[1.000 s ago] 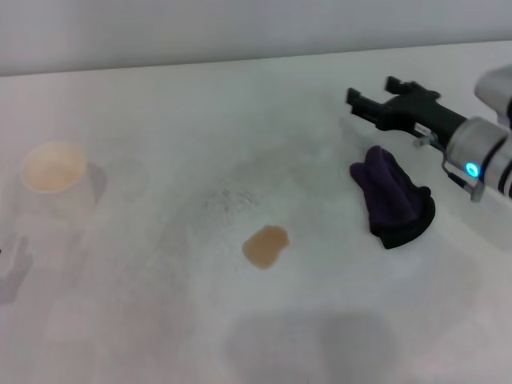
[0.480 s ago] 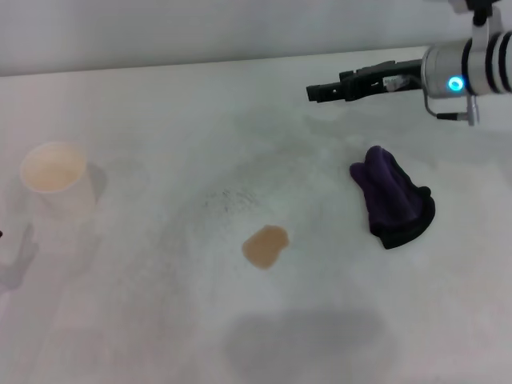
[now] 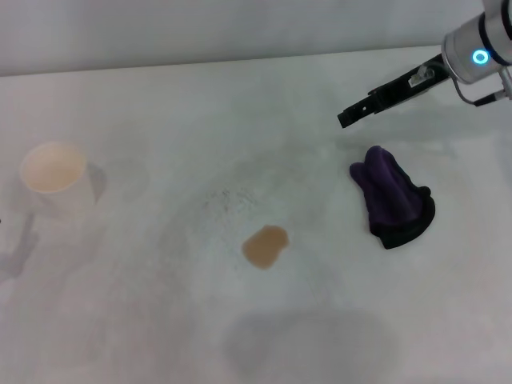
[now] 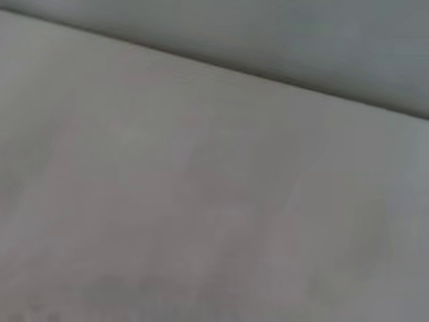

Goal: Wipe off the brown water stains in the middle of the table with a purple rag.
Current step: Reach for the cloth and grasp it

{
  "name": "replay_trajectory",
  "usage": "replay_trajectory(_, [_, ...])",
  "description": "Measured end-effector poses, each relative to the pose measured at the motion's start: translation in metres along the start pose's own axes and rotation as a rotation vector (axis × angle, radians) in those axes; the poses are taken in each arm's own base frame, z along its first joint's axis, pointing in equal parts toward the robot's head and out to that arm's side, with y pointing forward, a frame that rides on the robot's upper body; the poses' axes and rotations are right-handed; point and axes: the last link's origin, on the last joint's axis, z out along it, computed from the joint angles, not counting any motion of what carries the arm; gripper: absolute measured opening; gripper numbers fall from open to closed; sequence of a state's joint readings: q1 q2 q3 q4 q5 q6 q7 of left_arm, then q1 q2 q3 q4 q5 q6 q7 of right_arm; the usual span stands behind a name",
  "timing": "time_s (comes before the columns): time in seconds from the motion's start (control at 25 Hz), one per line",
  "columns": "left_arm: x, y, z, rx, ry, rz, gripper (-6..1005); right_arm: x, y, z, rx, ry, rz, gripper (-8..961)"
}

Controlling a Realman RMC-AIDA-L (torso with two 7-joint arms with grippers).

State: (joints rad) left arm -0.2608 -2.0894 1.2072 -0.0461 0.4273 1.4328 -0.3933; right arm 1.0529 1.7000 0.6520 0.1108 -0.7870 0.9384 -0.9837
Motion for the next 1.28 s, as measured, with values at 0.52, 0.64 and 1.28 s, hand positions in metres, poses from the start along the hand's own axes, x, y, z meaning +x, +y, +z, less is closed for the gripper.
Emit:
replay_trajectory(0.52, [0.005,-0.008,0.014,0.032,0.006,0.008,893,-0.003,0.013,-0.004,0.297,0.295,0.017,839])
replay_trajectory(0.64, [0.006,-0.008,0.02,0.037,0.006,0.01,893,0.003,0.011,-0.017,0.26,0.273,0.072,836])
replay_trajectory(1.28, [0.011,-0.012,0.03,0.061,0.02,0.009,892,0.038,0.053,-0.031,0.289,0.225,0.081,658])
